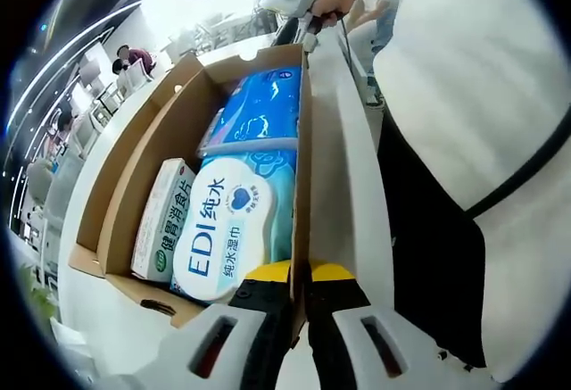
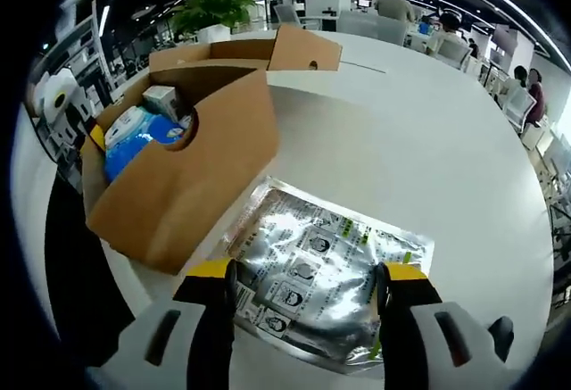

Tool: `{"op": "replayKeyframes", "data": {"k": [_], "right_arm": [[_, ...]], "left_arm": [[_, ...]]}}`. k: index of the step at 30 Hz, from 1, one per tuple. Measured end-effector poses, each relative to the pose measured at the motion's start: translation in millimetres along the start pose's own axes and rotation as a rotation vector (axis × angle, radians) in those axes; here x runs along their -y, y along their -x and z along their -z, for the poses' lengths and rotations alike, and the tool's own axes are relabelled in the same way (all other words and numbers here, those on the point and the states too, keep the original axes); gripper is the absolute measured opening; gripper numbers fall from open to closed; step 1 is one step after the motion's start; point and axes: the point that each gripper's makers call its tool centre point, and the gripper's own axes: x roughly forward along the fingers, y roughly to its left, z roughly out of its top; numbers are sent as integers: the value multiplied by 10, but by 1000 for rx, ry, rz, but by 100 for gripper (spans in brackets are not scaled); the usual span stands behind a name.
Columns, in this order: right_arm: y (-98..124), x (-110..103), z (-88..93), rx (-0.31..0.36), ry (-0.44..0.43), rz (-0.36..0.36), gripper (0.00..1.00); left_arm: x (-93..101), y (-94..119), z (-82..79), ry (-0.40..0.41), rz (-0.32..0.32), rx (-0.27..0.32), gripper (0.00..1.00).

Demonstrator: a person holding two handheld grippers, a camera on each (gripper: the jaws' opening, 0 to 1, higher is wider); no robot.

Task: Operate the shoe box by opening the lid, removing the specified soft item, and placing it in the target area until the item is outside and the box remains undamaged.

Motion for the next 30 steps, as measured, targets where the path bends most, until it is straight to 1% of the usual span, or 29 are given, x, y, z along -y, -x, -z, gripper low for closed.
{"op": "replayKeyframes", "data": {"k": [7,8,9,10,11,12,13,14,15,16,17,19,20,21,22,23,24,25,28,30], "right_arm": [[-22,23,10,4,-23,19,65],[-17,22,4,1,-22,24,64],[9,34,-13,1,-14,41,61],[52,66,-151,75,12,65,57],[72,60,-193,99,-13,62,57],[104,41,-223,106,-57,53,59],[142,73,-236,114,-93,66,64],[182,78,-279,137,-105,71,65],[293,63,-380,176,-132,85,64],[336,74,-398,185,-161,96,63],[382,80,-409,202,-222,105,64],[446,65,-503,267,-261,97,62],[493,83,-514,279,-293,115,62],[513,73,-493,264,-309,115,64],[553,38,-439,213,-350,109,67],[610,16,-450,201,-365,111,67],[621,23,-456,217,-348,123,65],[651,24,-459,225,-349,134,63],[730,11,-471,233,-359,135,65],[770,-27,-478,236,-365,120,65]], "left_arm": [[0,6,-9,-3,-4,0,4],[0,4,-5,-4,-3,0,4],[0,3,-4,-4,-3,0,4],[0,3,-4,-7,-2,1,4],[0,3,-4,-8,-2,1,4],[-1,0,2,-8,-1,1,4],[-1,-1,3,-8,-1,1,4],[0,0,1,-7,0,1,4],[1,1,-1,-6,0,0,4],[2,2,-2,-7,1,0,4],[5,5,-5,-7,4,1,4],[3,11,-15,2,17,-2,3],[4,10,-12,5,21,-3,3],[8,9,-10,4,22,-3,3],[11,9,-8,4,21,-3,3],[13,10,-6,2,18,-1,3],[15,9,-1,0,14,0,3],[16,10,-1,-1,9,2,4],[12,13,-9,1,0,1,4],[13,17,-10,-4,1,4,4]]}}
